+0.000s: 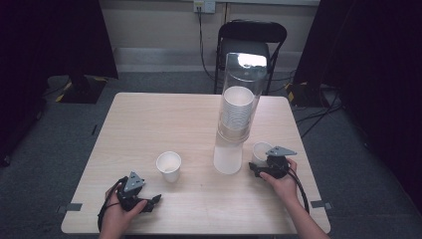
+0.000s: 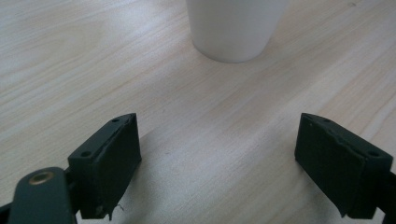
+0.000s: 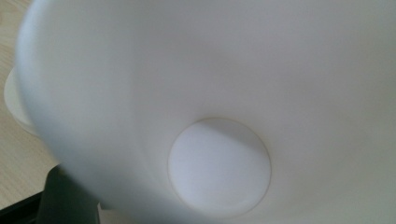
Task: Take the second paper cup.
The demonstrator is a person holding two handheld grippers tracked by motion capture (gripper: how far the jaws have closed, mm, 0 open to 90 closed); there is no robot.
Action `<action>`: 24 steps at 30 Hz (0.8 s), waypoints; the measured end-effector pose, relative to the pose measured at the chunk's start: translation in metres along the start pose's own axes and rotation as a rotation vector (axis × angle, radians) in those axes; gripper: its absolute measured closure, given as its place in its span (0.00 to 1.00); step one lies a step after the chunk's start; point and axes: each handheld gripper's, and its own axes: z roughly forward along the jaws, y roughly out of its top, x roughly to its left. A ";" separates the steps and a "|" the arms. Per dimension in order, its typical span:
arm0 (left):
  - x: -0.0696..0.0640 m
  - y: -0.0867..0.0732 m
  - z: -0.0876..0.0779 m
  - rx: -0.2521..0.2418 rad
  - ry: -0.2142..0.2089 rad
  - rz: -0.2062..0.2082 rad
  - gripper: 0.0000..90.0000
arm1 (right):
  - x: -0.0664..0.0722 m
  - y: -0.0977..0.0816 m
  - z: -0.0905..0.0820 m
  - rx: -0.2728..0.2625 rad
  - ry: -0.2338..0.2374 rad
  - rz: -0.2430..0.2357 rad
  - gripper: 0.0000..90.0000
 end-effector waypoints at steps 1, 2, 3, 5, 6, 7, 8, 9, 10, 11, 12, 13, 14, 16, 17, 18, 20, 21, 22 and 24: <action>0.000 0.000 0.000 0.000 0.000 -0.001 0.15 | 0.000 0.000 0.000 -0.003 0.000 0.001 0.22; 0.000 0.000 0.000 0.000 0.000 0.000 0.15 | -0.001 -0.001 -0.002 -0.005 0.003 0.010 0.22; 0.000 0.000 0.000 0.000 0.000 0.000 0.15 | -0.001 -0.001 -0.002 -0.008 0.006 0.008 0.22; 0.000 0.000 0.000 0.000 0.000 0.000 0.15 | -0.002 -0.001 -0.004 0.000 0.000 0.004 0.19; 0.000 0.000 0.000 0.000 0.000 0.000 0.15 | -0.003 -0.002 -0.006 0.005 0.004 0.000 0.18; 0.000 0.000 0.000 0.000 0.000 0.000 0.15 | -0.003 -0.002 -0.007 0.009 0.002 0.003 0.17; 0.000 0.000 0.000 0.000 0.000 0.000 0.15 | -0.004 -0.002 -0.008 0.007 0.000 0.006 0.17; 0.000 0.000 0.000 0.000 0.000 -0.001 0.15 | -0.005 -0.003 -0.010 0.007 0.003 0.010 0.17; 0.000 0.000 0.000 -0.001 0.000 -0.001 0.15 | -0.006 -0.004 -0.013 0.003 0.000 0.012 0.16; 0.000 0.000 0.000 0.000 0.000 0.000 0.15 | -0.007 -0.004 -0.015 -0.001 0.005 0.012 0.16; 0.000 0.000 0.000 -0.002 0.000 -0.003 0.15 | -0.008 -0.005 -0.018 -0.006 0.007 0.010 0.16; 0.000 0.000 0.000 0.000 0.000 0.000 0.15 | -0.009 -0.006 -0.021 -0.016 0.010 0.008 0.16; 0.000 0.000 0.000 0.000 0.000 0.000 0.15 | -0.010 -0.007 -0.023 -0.020 0.015 0.010 0.16; 0.000 0.000 0.000 0.000 0.000 0.000 0.15 | -0.012 -0.010 -0.027 -0.010 0.014 0.017 0.16; 0.000 0.000 0.000 0.000 0.000 0.000 0.15 | -0.013 -0.012 -0.029 -0.008 0.015 0.022 0.16; 0.000 0.000 0.000 0.000 0.000 0.000 0.15 | -0.015 -0.014 -0.031 -0.012 0.014 0.021 0.16; 0.000 0.000 0.000 0.000 0.000 0.000 0.15 | -0.017 -0.016 -0.037 -0.010 0.011 0.031 0.16; 0.000 0.000 0.000 0.000 0.000 0.000 0.15 | -0.018 -0.016 -0.040 -0.015 0.012 0.025 0.16; 0.000 0.000 0.000 0.000 0.000 0.000 0.15 | -0.019 -0.017 -0.043 -0.019 0.016 0.024 0.16; 0.000 0.000 0.000 0.000 0.000 0.000 0.15 | -0.019 -0.017 -0.048 -0.023 0.020 0.021 0.16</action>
